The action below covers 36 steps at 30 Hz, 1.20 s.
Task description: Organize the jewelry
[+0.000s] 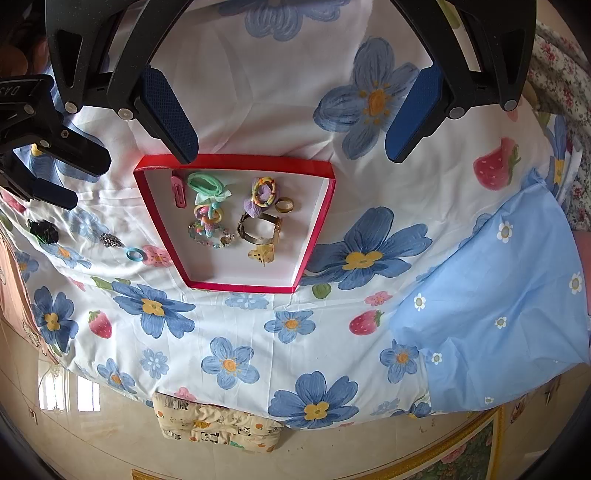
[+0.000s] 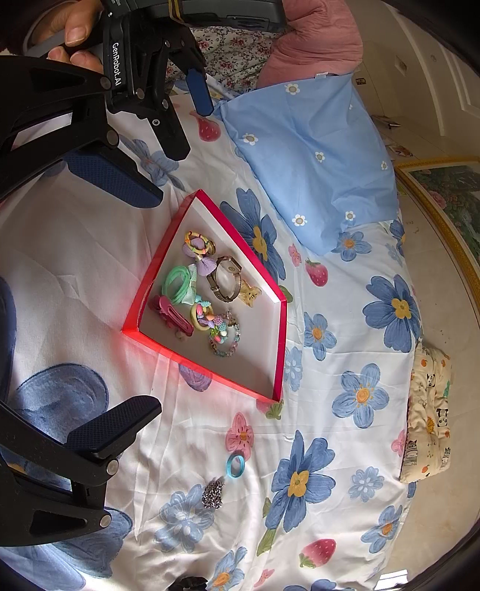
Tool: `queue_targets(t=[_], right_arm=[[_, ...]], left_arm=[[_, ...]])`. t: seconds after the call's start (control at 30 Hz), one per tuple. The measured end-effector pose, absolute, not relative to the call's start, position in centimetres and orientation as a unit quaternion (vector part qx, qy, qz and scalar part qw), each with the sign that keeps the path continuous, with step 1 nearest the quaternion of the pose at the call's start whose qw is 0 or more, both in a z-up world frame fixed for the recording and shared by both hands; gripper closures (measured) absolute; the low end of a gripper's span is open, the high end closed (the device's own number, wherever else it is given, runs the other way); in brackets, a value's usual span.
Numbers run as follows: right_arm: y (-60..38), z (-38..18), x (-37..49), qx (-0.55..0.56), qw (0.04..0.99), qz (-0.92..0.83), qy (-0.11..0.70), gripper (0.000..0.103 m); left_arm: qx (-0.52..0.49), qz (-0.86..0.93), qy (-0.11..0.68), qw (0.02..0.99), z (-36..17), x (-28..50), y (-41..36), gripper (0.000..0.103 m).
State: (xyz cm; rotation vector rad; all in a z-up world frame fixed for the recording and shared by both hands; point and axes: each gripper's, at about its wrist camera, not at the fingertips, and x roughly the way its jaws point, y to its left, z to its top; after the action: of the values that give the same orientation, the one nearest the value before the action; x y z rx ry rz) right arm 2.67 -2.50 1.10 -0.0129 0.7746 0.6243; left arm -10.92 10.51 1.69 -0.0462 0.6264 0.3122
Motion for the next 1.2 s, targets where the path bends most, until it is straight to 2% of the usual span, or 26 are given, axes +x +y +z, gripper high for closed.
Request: queue_targets(t=[1.2], right_arm=[[-2.36,1.11,2.7,-0.005,0.876,0.304,0.374,0.001]], left_arm=[[-0.022,0.151,0.314,0.937,1.31,-10.45,11.13,0.001]])
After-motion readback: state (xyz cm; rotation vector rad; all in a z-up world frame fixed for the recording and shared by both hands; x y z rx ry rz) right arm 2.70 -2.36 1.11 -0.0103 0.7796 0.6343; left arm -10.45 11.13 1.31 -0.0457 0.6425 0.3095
